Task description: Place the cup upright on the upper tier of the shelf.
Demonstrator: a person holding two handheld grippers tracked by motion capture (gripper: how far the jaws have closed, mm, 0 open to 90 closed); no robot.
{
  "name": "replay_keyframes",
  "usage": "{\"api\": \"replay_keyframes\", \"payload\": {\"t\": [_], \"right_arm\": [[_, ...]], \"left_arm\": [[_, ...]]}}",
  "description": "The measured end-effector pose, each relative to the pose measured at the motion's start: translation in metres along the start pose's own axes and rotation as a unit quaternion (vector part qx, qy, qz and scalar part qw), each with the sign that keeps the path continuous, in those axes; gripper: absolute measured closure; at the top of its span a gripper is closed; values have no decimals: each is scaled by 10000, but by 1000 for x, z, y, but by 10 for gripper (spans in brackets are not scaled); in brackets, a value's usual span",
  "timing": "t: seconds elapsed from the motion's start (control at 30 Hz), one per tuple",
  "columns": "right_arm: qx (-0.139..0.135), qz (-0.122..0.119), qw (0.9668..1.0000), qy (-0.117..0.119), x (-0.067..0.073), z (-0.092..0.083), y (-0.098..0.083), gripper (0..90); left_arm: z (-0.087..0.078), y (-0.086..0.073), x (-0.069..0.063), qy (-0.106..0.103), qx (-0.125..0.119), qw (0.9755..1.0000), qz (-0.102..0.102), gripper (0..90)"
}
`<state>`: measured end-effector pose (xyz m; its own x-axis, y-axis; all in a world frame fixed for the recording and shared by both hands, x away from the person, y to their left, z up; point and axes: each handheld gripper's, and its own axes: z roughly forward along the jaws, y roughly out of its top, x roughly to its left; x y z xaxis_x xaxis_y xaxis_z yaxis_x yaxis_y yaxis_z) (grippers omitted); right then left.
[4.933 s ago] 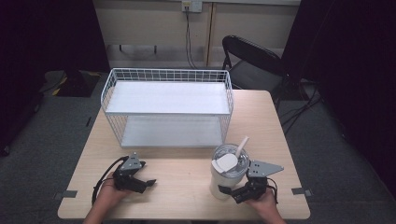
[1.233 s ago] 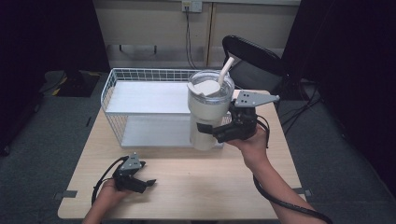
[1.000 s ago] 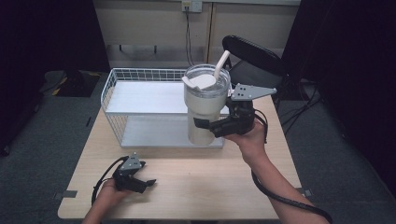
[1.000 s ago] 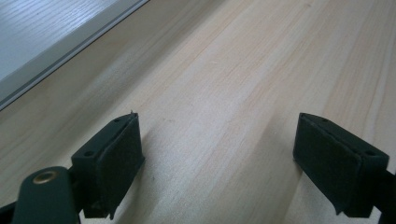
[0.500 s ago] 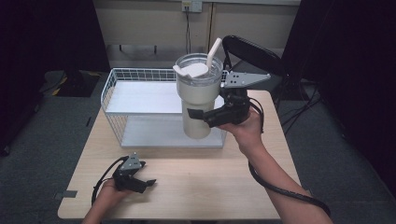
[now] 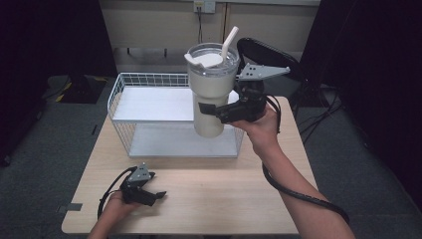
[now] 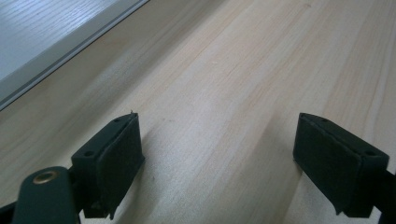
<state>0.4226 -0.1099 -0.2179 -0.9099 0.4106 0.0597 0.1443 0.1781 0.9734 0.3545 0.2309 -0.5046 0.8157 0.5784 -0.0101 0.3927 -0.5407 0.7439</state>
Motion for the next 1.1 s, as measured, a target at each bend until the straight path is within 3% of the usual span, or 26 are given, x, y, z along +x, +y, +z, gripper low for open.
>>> {"api": "replay_keyframes", "payload": {"t": [1.1], "right_arm": [[6,120,9978,-645,-31,37,16,96]], "left_arm": [[0,0,0,-2,1,10000,-2,150]]}}
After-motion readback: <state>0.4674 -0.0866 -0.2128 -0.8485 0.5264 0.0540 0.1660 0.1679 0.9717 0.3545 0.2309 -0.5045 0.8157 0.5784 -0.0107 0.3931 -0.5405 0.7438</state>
